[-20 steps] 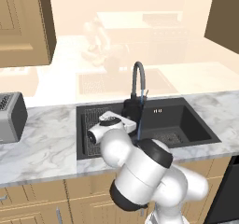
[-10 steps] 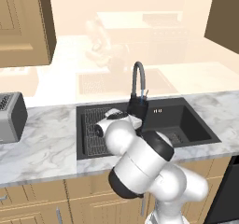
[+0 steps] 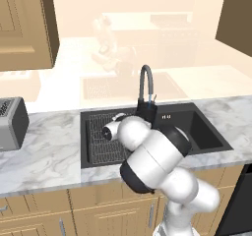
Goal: Turn on the sink faucet and place the jug under the water for a few seconds to fill it up.
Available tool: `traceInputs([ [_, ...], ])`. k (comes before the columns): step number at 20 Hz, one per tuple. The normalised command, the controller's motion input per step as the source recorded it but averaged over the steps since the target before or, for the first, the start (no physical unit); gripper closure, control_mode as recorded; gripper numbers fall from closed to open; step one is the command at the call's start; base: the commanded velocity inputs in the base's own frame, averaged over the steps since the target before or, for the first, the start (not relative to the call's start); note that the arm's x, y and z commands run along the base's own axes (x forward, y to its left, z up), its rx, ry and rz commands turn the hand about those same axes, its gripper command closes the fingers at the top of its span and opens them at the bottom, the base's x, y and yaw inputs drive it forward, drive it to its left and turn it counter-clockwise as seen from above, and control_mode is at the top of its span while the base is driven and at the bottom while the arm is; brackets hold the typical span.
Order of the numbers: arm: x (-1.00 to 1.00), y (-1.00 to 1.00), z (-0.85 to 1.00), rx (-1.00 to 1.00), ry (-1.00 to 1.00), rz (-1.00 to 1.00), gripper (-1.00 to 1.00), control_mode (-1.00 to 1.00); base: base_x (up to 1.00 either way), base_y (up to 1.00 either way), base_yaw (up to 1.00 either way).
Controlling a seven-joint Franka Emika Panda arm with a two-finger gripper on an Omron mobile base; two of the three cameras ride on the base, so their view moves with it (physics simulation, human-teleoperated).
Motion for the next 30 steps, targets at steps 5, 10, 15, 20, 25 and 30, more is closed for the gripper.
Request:
traceInputs([
  [5, 0.03, 0.0, -0.08, 0.0, 0.0, 0.0, 1.0, -1.0, 0.0, 0.0, 0.0],
  [10, 0.01, 0.0, -0.07, 0.0, 0.0, 0.0, 1.0, -1.0, 0.0, 0.0, 0.0],
  [15, 0.02, -0.05, -0.01, 0.01, 0.0, 0.0, 1.0, -1.0, 0.0, 0.0, 0.0],
  [20, 0.0, -0.21, 0.0, 0.04, 0.0, 0.0, 1.0, -1.0, 0.0, 0.0, 0.0],
  [25, 0.0, -0.22, -0.01, 0.04, 0.0, 0.0, 1.0, -1.0, 0.0, 0.0, 0.0],
  [30, 0.04, -0.13, -0.02, 0.02, 0.0, 0.0, 1.0, -1.0, 0.0, 0.0, 0.0],
])
